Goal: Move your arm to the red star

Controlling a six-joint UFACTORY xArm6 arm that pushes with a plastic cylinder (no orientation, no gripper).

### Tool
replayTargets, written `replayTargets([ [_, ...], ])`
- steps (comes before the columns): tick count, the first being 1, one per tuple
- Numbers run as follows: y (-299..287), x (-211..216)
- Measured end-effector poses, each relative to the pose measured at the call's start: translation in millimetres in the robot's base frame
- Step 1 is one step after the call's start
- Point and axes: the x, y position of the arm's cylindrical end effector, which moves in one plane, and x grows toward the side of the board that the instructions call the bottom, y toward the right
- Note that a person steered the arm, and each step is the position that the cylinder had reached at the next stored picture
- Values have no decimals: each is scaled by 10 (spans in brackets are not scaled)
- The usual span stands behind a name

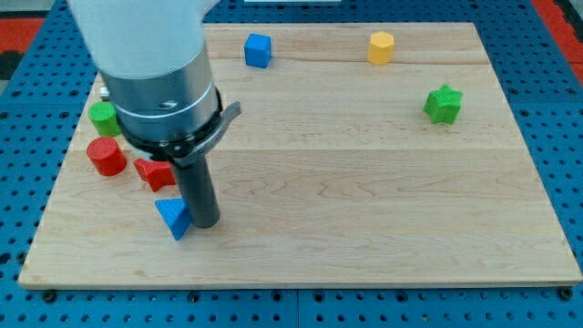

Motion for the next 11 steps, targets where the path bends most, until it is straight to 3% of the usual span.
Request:
replayTargets([
  [2,-575,-85],
  [4,-283,-283],
  [6,702,-422],
  [11,880,-244],
])
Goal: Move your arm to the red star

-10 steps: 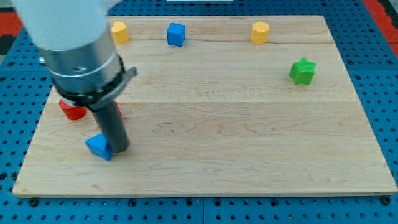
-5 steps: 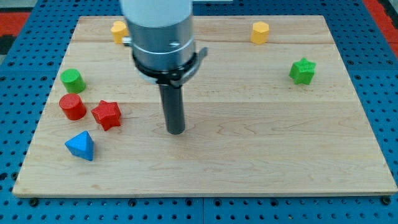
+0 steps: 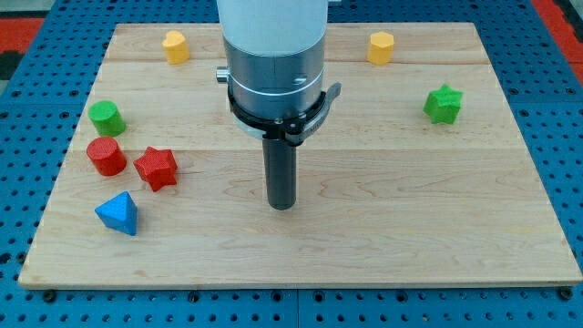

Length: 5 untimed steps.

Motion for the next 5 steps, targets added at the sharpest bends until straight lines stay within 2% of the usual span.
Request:
replayTargets([
  [2,-714,0],
  [5,-1102,0],
])
